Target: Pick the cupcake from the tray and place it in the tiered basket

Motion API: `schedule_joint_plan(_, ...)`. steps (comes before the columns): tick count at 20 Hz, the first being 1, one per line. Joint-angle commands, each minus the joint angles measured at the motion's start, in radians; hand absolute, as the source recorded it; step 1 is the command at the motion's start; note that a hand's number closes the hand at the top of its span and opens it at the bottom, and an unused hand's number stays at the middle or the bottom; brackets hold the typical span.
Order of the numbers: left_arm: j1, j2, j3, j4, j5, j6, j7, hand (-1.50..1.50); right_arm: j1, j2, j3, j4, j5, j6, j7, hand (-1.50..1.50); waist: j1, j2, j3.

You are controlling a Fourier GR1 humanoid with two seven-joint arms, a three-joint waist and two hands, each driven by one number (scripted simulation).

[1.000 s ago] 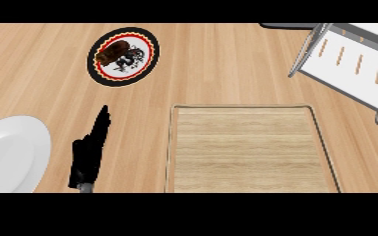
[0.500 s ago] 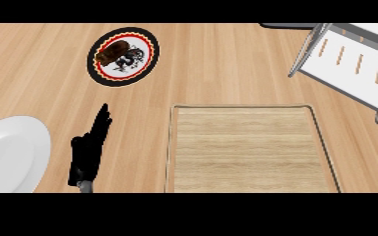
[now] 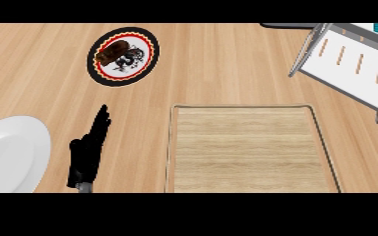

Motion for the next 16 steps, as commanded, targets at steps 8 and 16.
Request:
schedule_joint_plan(8, 0.009, -0.002, 0.004, -0.009, -0.017, 0.010, 0.032, 0.00, -0.060, -0.008, -0.214, 0.057, -0.198, -0.086, -0.099, -1.50, -0.002, 0.001, -0.002)
schedule_joint_plan(16, 0.001, -0.006, 0.017, 0.028, 0.002, -0.020, 0.013, 0.00, 0.017, -0.234, -0.323, 0.098, -0.236, -0.227, -0.078, -1.50, -0.015, 0.006, -0.002)
